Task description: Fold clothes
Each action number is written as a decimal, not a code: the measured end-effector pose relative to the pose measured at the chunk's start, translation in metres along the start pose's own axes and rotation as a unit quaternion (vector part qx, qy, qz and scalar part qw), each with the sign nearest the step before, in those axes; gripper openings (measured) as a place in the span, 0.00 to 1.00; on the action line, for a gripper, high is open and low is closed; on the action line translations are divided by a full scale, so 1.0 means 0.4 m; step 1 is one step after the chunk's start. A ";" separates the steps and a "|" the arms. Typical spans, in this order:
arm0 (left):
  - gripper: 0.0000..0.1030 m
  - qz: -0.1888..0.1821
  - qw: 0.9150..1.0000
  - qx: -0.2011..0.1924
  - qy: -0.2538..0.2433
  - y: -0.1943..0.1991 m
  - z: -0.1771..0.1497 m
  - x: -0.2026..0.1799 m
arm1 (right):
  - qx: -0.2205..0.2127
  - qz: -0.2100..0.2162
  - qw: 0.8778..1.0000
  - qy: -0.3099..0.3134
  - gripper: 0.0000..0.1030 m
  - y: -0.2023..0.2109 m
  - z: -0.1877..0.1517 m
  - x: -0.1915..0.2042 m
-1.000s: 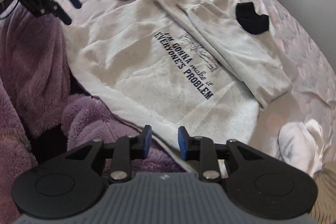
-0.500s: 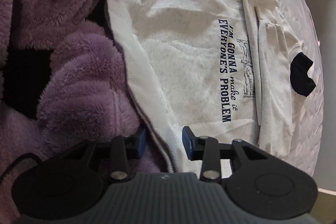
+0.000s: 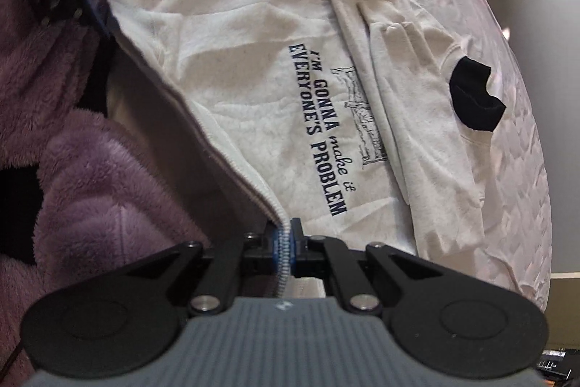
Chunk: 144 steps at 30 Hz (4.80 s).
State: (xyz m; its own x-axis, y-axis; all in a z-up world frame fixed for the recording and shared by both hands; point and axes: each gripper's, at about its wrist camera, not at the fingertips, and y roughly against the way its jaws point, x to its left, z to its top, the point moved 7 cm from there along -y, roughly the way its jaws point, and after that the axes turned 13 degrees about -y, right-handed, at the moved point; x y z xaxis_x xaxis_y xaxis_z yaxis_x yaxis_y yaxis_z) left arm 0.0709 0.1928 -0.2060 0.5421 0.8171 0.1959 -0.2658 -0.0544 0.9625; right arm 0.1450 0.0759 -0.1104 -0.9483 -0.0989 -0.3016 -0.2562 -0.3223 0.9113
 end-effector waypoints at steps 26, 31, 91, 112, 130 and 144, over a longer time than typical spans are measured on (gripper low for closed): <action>0.05 0.052 0.983 0.118 0.131 -0.064 -0.175 0.153 | 0.005 0.035 0.996 -0.079 0.11 -0.013 -0.071 -0.065; 0.05 0.055 0.983 0.107 0.140 -0.057 -0.169 0.154 | 0.035 0.055 0.994 -0.087 0.30 -0.034 -0.130 -0.078; 0.40 0.181 0.960 0.027 0.213 -0.279 0.038 1.109 | -0.047 -0.097 0.932 -0.345 0.38 -0.611 0.199 -0.974; 0.46 0.181 0.898 -0.095 0.389 0.053 -0.107 0.802 | -0.130 -0.070 0.822 -0.550 0.58 -0.215 -0.049 -0.810; 0.46 0.111 0.750 -0.163 0.631 -0.152 -0.283 0.541 | -0.169 0.042 0.598 -0.783 0.62 -0.365 -0.304 -0.507; 0.54 0.193 0.779 -0.054 0.594 -0.182 -0.346 0.501 | -0.126 -0.073 0.654 -0.743 0.61 -0.398 -0.329 -0.461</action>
State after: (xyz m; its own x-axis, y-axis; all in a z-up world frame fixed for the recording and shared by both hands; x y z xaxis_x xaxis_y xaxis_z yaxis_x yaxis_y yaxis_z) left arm 0.0884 0.4399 -0.2629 -0.6991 0.7089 0.0932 -0.3263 -0.4323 0.8406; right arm 0.3855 0.0214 -0.2366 -0.1009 0.9135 0.3942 -0.5026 -0.3888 0.7722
